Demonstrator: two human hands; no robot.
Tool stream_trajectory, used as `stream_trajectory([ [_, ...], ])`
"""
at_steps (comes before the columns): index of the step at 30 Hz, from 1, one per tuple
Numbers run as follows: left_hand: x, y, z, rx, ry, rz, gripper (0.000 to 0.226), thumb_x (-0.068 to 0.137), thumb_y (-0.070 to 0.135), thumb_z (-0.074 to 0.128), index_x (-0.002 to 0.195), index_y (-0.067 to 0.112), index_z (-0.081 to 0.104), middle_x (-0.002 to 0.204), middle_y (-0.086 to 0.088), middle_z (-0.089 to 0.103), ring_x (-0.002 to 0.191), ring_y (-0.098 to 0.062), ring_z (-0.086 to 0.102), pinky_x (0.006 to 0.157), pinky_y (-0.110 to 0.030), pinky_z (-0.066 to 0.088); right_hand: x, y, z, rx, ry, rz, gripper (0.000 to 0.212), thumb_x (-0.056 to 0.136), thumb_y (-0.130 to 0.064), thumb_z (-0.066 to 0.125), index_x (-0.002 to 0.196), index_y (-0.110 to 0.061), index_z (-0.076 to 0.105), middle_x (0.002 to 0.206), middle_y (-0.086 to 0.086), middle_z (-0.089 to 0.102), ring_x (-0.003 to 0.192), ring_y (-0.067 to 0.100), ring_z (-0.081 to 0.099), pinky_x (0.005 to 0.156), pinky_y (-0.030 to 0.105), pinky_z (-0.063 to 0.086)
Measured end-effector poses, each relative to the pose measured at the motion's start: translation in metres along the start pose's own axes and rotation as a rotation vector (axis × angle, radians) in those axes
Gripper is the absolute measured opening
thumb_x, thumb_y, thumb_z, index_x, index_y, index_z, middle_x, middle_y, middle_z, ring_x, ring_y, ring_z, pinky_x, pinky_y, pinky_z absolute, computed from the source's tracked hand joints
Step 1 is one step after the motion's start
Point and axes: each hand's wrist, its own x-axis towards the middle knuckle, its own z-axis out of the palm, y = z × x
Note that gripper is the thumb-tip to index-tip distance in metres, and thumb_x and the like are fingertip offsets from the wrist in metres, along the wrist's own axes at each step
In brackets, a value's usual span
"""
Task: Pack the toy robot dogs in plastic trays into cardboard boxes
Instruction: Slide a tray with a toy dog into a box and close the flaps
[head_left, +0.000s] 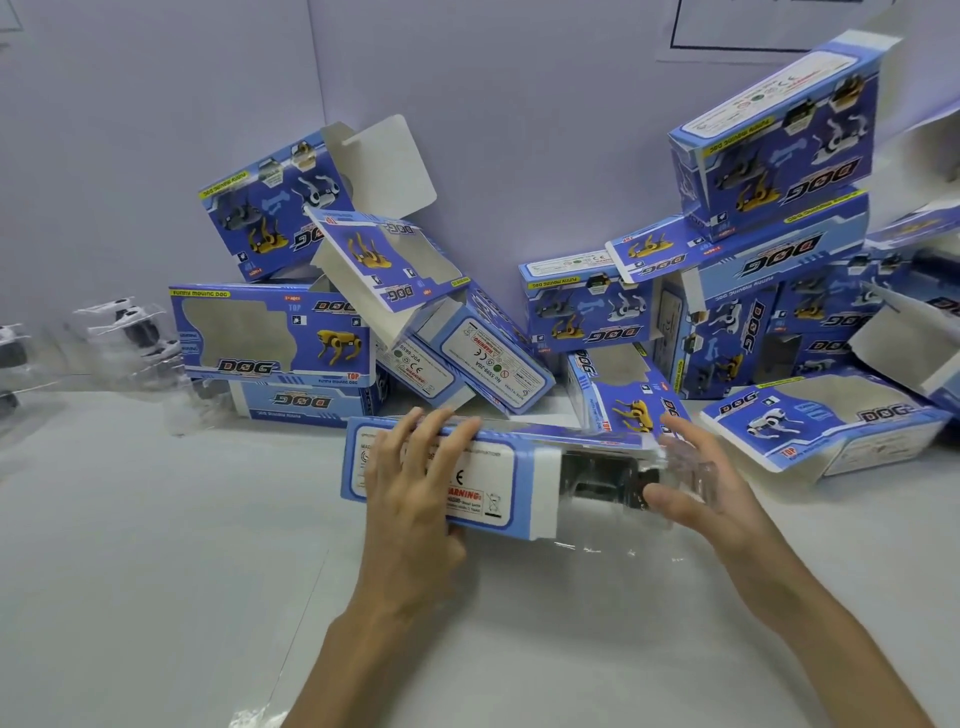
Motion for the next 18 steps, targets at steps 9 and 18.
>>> stream_trajectory([
  [9, -0.002, -0.003, -0.002, 0.042, 0.135, -0.058, 0.101, 0.054, -0.002, 0.084, 0.141, 0.025, 0.04, 0.138, -0.007, 0.053, 0.129, -0.033, 0.045, 0.103, -0.053, 0.04, 0.005, 0.0, -0.002, 0.448, 0.182, -0.058, 0.05, 0.098, -0.039, 0.031, 0.144, -0.025, 0.046, 0.147, -0.008, 0.053, 0.135, 0.011, 0.05, 0.114, 0.041, 0.035],
  [18, -0.002, 0.014, -0.001, -0.451, 0.25, -0.349, 0.1, 0.058, 0.052, 0.087, 0.145, 0.035, 0.041, 0.131, 0.018, 0.056, 0.117, -0.009, 0.055, 0.091, -0.031, 0.052, 0.007, 0.001, -0.006, 0.373, 0.31, -0.072, 0.028, 0.1, -0.02, 0.039, 0.119, -0.028, 0.059, 0.141, 0.003, 0.057, 0.124, 0.016, 0.058, 0.096, 0.041, 0.045],
])
